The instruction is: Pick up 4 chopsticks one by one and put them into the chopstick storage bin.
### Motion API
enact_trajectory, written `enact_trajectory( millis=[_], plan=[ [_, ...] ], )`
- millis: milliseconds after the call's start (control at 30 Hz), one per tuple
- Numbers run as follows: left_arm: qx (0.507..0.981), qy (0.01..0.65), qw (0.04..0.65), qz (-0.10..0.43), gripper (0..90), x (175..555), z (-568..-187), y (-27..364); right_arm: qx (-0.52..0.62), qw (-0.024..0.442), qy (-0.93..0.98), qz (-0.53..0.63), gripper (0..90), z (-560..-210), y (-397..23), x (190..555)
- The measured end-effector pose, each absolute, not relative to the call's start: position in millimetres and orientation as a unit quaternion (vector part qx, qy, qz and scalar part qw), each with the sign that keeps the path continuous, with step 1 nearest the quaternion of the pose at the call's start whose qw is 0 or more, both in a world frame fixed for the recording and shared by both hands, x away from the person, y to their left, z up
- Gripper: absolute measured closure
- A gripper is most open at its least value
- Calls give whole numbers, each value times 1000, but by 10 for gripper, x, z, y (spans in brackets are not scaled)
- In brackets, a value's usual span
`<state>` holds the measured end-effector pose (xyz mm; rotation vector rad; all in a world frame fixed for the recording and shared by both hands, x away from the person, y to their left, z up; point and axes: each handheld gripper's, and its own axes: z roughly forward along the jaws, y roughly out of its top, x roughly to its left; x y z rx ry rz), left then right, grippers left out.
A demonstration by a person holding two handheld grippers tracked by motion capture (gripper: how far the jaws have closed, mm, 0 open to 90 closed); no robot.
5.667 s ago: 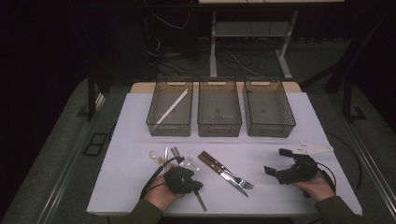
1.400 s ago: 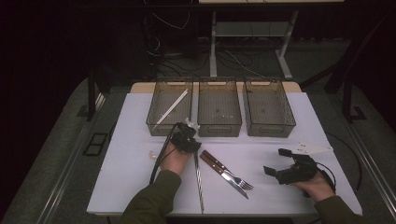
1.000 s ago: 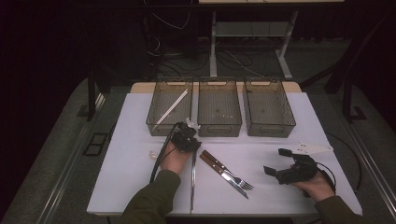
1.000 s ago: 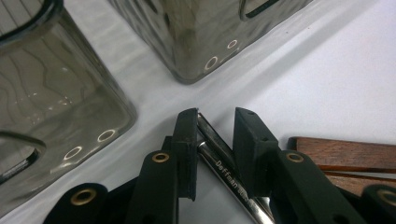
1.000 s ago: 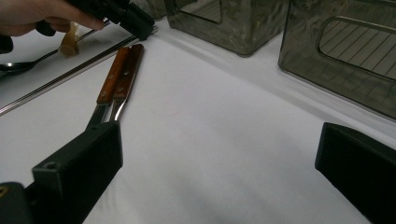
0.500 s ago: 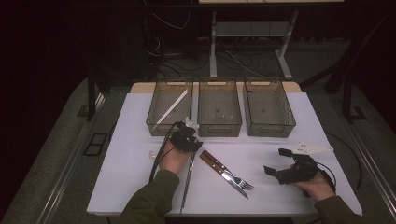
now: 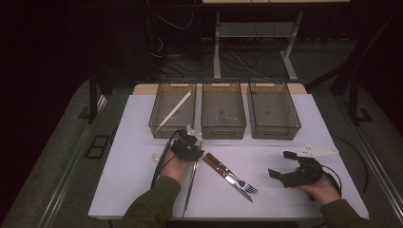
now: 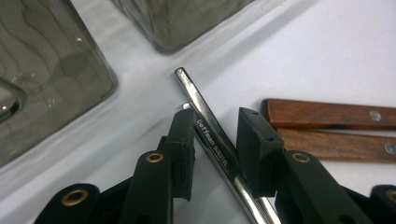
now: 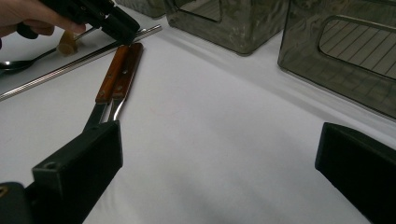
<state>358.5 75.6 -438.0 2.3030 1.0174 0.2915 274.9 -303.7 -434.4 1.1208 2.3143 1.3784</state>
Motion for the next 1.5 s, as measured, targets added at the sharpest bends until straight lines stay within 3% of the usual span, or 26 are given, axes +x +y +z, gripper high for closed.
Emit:
enact_trajectory(
  millis=[933,1000,1200,1500],
  plan=[
    [875,353,315,99,749,3687,-4387,606,380,113,790,467,9,-4347,-3028,2747],
    [874,352,320,99,734,3691,-4377,620,381,113,790,468,9,-4347,-3030,2748],
    [860,352,357,94,568,3607,-4245,742,381,113,790,468,8,-4345,-3034,2746],
    [844,357,391,83,544,3318,-4160,988,380,114,791,466,9,-4349,-3028,2747]
  ],
)
